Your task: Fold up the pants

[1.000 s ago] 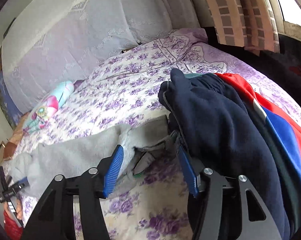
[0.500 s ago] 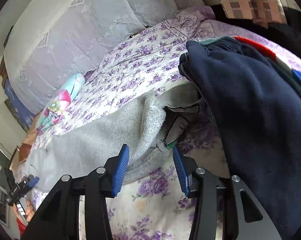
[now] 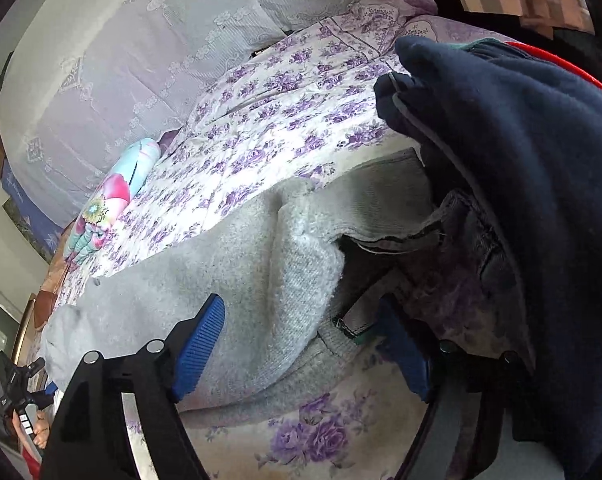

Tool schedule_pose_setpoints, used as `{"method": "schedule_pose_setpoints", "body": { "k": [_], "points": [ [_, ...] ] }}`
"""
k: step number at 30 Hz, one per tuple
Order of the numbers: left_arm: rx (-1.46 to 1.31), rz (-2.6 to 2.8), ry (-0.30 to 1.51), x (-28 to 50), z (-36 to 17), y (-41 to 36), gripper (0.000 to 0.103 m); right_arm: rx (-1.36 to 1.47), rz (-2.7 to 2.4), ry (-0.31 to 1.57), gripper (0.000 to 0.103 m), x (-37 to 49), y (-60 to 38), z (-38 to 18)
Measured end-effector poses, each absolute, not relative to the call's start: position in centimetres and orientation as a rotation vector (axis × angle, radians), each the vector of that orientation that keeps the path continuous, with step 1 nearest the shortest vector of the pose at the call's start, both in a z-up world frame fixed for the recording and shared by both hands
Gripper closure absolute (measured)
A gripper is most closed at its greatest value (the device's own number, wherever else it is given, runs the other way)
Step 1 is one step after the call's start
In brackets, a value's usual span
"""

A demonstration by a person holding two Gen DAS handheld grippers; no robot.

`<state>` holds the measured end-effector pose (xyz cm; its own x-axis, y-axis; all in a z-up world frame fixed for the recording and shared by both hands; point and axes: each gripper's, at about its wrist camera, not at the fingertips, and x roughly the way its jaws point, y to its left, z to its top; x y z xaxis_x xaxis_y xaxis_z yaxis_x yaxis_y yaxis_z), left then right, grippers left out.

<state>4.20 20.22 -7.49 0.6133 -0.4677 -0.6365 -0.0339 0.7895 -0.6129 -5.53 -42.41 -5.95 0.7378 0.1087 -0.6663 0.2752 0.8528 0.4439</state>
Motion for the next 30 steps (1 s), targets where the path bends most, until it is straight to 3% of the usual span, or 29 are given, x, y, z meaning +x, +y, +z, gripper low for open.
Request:
{"method": "schedule_pose_setpoints", "body": {
  "k": [6, 7, 8, 9, 10, 13, 17, 19, 20, 23, 26, 30],
  "points": [
    [-0.702, -0.236, 0.876, 6.0, -7.5, 21.8, 0.018, 0.591, -0.098, 0.706, 0.023, -5.1, -42.9, -6.1],
    [-0.694, -0.213, 0.876, 6.0, -7.4, 22.0, 0.037, 0.593, -0.103, 0.699, 0.031, -5.0, -43.0, -6.2],
    [-0.677, -0.191, 0.880, 6.1, -7.5, 22.4, 0.056, 0.600, -0.114, 0.692, 0.049, -5.0, -43.2, -6.2],
    [-0.688, -0.209, 0.881, 6.2, -7.7, 22.8, 0.059, 0.614, -0.104, 0.684, 0.060, -4.9, -43.4, -6.1],
    [-0.709, -0.227, 0.878, 6.2, -7.9, 23.2, 0.064, 0.641, -0.070, 0.685, 0.080, -4.8, -43.6, -6.2],
    [-0.729, -0.224, 0.825, 5.7, -6.8, 24.2, 0.073, 0.655, -0.034, 0.671, 0.086, -4.4, -43.0, -5.6],
    [-0.691, -0.081, 0.666, 4.3, -3.0, 27.1, 0.074, 0.594, 0.108, 0.701, 0.088, -3.3, -39.4, -4.6],
    [-0.647, -0.035, 0.691, 4.2, -2.5, 28.5, 0.074, 0.531, 0.121, 0.762, 0.086, -2.6, -37.6, -5.7],
    [-0.645, -0.033, 0.743, 4.1, -3.1, 29.1, 0.072, 0.493, 0.096, 0.784, 0.075, -2.5, -37.1, -6.3],
    [-0.589, 0.003, 0.859, 3.1, -5.0, 29.0, 0.070, 0.505, 0.098, 0.777, 0.061, -3.6, -37.4, -6.6],
    [-0.533, 0.015, 0.793, 0.4, -3.2, 28.7, 0.061, 0.485, 0.035, 0.761, 0.049, -5.6, -38.5, -5.8],
    [-0.467, 0.024, 0.622, -2.3, 1.7, 27.4, 0.053, 0.493, 0.011, 0.719, 0.049, -8.0, -39.7, -4.6]
  ]
}}
